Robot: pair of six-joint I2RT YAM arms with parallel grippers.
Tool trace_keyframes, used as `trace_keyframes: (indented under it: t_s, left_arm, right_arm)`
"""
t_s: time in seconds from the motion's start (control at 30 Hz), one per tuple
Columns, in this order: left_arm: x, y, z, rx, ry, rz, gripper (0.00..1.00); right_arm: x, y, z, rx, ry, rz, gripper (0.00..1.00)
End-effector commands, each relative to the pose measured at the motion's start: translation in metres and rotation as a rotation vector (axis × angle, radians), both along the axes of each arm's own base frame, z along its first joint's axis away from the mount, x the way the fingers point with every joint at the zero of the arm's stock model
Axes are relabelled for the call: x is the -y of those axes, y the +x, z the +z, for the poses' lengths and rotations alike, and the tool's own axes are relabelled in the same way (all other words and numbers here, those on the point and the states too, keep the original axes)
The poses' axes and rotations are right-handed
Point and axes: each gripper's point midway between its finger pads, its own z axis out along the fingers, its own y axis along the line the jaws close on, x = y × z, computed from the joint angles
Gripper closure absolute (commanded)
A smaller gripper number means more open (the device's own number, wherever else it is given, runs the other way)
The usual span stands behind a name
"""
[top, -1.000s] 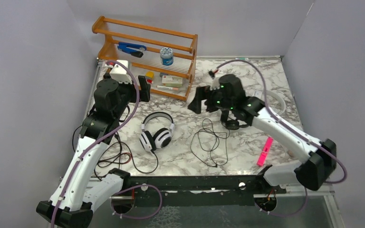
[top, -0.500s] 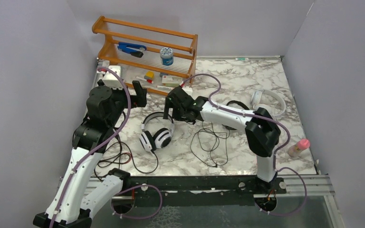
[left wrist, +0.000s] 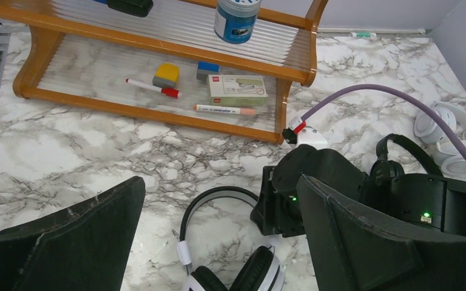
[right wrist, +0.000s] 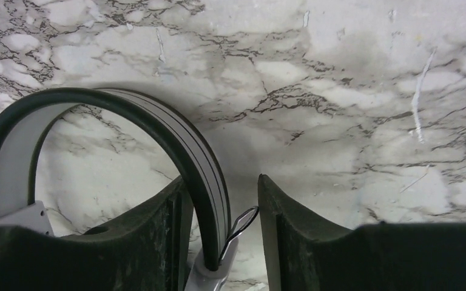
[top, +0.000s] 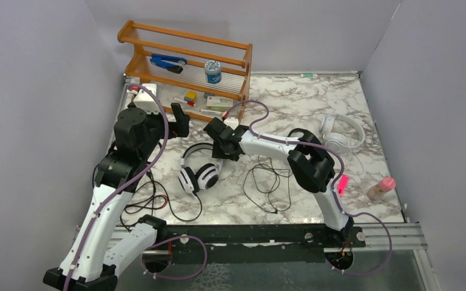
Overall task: Wrap the headphones
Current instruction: Pick up the headphones from the center of the board.
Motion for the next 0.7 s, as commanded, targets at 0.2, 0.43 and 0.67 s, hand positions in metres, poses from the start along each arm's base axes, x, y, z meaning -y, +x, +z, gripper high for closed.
trace_keyframes:
  t_s: [0.2, 0.43, 0.67]
  left_arm:
    - [0.018, 0.006, -0.014, -0.071, -0.054, -0.059, 0.01]
    - [0.035, 0.010, -0.050, -0.209, -0.066, -0.123, 0.01]
    - [0.058, 0.006, -0.083, -0.359, -0.099, -0.224, 0.01]
  right_arm:
    - [-0.005, 0.013, 0.032, 0.201, -0.020, 0.188, 0.88]
    - [0.009, 0.029, 0.127, 0.539, -0.085, 0.420, 0.99]
    - [0.023, 0.012, 0.180, 0.747, -0.104, 0.648, 0.99]
